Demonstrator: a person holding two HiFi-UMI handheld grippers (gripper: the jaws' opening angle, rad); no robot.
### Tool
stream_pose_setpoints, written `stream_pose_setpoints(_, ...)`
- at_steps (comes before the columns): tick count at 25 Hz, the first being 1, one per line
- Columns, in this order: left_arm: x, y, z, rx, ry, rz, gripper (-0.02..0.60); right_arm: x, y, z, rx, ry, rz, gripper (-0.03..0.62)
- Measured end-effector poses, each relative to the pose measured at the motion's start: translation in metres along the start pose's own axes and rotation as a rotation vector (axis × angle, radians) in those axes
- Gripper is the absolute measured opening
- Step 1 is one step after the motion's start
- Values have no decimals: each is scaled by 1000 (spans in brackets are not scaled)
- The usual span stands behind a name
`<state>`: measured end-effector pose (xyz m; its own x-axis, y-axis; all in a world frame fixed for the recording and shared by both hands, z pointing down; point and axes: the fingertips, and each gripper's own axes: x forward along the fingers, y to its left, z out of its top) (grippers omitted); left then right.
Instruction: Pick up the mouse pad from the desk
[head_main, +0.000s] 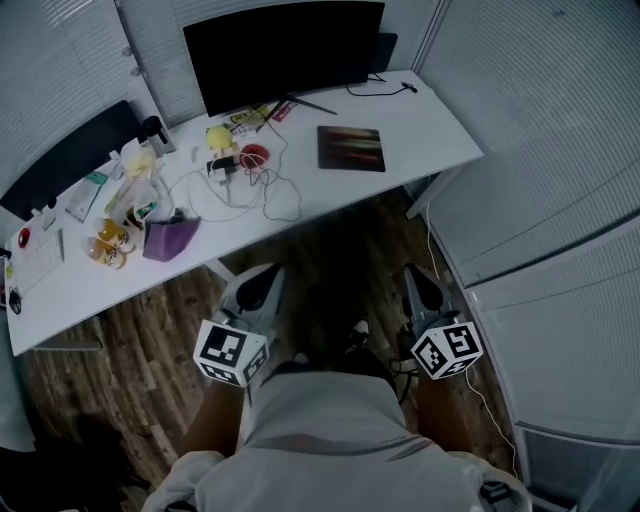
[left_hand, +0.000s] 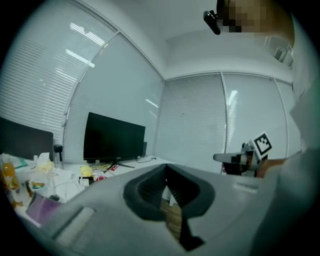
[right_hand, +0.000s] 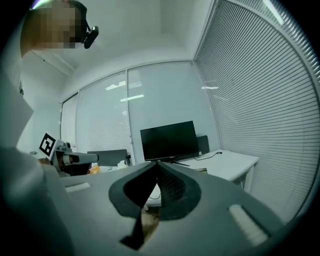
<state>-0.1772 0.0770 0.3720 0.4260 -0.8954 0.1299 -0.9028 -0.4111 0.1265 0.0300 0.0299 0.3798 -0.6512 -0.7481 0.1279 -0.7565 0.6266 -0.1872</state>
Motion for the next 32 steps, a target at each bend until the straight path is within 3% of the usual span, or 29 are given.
stream_pose_setpoints(7, 56, 34, -1, -16, 22, 55, 3, 72, -35, 3, 14, 18, 82, 6)
stream_pose_setpoints(16, 182, 57, 21, 20, 54, 135, 3, 164, -149, 31, 61, 24, 138, 5)
stream_pose_setpoints(24, 298, 56, 34, 32, 96, 185, 3, 224, -274, 36, 135, 82, 125, 6)
stream_pose_setpoints(32, 364, 78, 27, 22, 139, 180, 3, 269, -318, 16, 205, 160, 111, 6)
